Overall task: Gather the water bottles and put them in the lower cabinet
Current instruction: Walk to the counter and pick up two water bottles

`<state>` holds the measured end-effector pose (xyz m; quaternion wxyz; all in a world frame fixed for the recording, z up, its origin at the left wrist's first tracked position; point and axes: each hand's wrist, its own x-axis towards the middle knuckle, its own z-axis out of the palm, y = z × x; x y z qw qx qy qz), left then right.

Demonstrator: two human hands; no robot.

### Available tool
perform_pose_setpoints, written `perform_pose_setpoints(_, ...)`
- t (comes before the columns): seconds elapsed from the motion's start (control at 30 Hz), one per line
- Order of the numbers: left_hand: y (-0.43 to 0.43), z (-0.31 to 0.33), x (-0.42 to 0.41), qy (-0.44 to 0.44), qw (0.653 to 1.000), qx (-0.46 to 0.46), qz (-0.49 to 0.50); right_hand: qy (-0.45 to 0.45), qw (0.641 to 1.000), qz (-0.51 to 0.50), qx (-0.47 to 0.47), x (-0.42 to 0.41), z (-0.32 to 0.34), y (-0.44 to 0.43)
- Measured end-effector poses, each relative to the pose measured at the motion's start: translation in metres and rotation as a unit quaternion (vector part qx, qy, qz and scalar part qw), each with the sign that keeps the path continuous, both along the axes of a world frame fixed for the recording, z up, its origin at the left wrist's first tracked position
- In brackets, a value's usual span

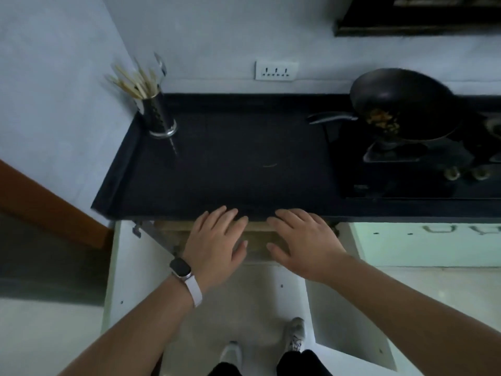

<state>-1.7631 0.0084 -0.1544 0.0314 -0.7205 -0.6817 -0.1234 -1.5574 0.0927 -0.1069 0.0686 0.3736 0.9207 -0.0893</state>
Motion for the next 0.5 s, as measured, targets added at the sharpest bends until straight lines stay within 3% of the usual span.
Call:
perform_pose_setpoints(0.27,0.006,0.045,-0.006,-0.006,0.992,0.052,-0.112,0.024,0.989,-0.122,0.081,0.021,0.058,-0.047)
perform_pose_setpoints(0.5,0.015,0.059,0.016,-0.016,0.964,0.083,-0.251,0.026,0.964,-0.24,0.113,0.052,0.076,-0.095)
